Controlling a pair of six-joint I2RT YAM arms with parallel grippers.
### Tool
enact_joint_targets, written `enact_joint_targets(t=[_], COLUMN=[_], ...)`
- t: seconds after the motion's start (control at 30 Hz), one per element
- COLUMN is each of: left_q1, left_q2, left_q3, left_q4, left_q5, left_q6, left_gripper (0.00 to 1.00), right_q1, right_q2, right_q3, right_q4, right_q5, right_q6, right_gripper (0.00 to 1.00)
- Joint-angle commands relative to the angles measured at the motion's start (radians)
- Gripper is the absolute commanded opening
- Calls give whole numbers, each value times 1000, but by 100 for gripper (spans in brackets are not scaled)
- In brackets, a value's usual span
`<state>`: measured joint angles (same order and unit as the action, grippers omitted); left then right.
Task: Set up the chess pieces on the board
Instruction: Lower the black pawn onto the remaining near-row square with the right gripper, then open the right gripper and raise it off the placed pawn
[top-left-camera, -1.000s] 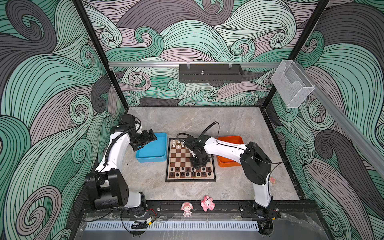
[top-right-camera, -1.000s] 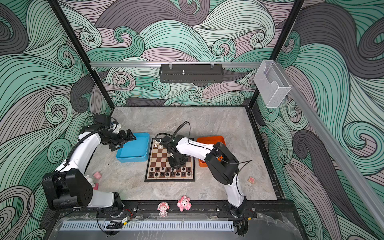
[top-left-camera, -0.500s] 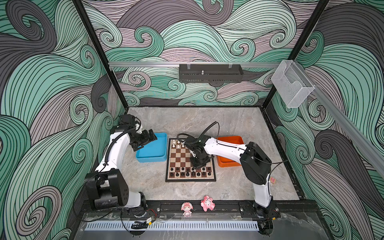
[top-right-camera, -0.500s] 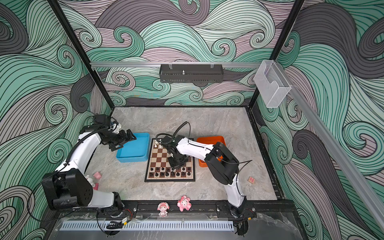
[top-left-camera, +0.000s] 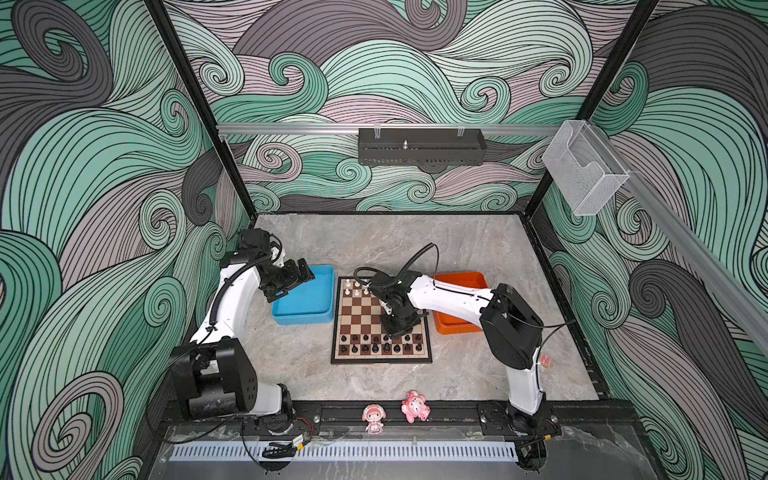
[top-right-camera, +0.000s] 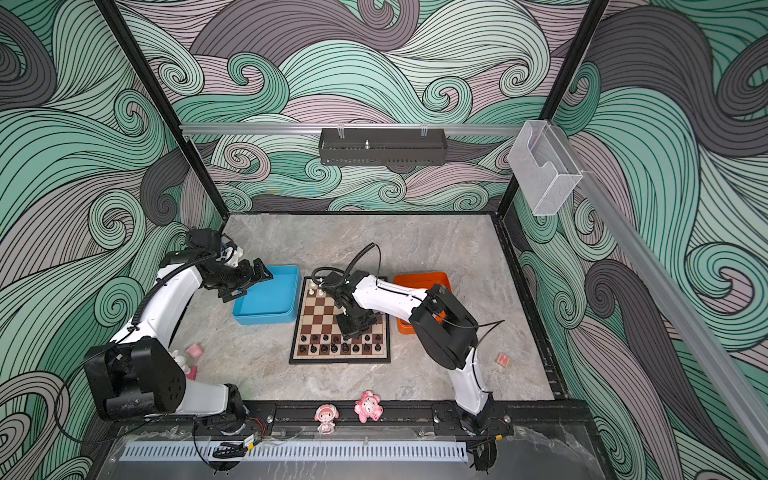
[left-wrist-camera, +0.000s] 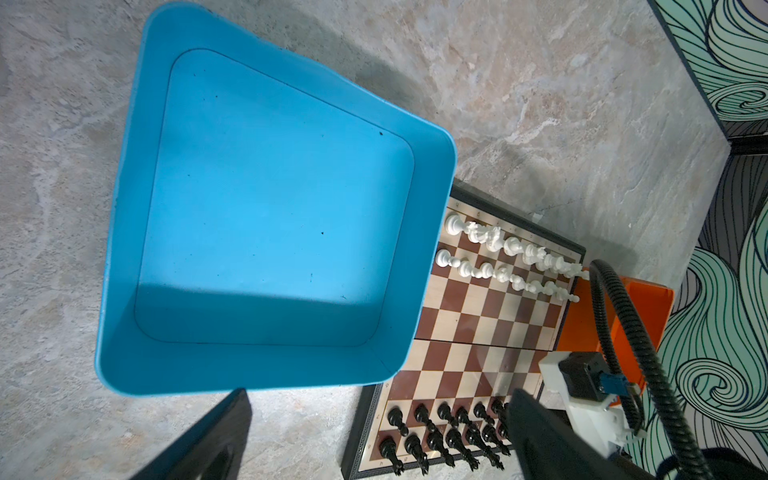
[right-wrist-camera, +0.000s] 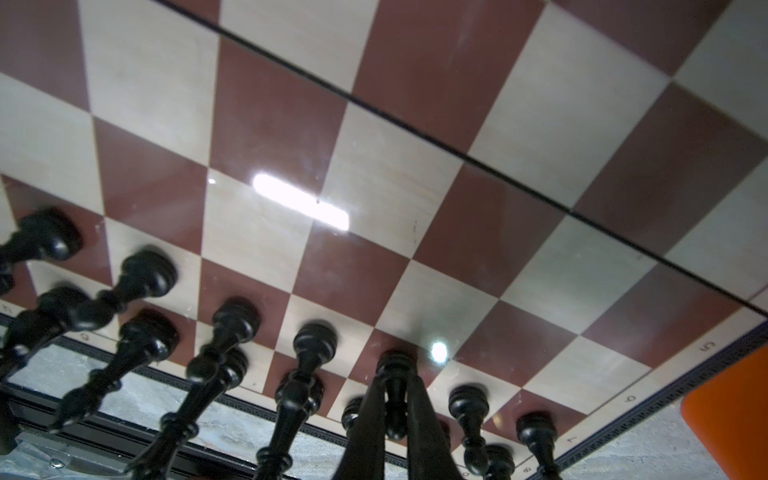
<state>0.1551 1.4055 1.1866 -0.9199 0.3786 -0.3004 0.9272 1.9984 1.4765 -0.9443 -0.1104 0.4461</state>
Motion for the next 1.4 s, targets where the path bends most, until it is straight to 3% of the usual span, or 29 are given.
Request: enact_joint_targets(t=[0.0,0.53,1.03,1.37], left_q1=[4,4,4,4], left_q2=[10,7,-5,-8], left_q3=[-1,-2,-5,16], left_q4=[4,1,-5,9], left_q5=[17,16,7,-41], left_q6=[-8,-7,-7,-20], left_gripper=[98,98,98,99], right_q1=[2,18,19,-29], right_q2=[-15,-16,-53,-162], right_q3=[-9,-16,18,88], right_q4=[-32,-32,-51,-105], right_q5=[16,18,46,96], right_q6=[1,3,9,-10], right_gripper=[12,13,32,43])
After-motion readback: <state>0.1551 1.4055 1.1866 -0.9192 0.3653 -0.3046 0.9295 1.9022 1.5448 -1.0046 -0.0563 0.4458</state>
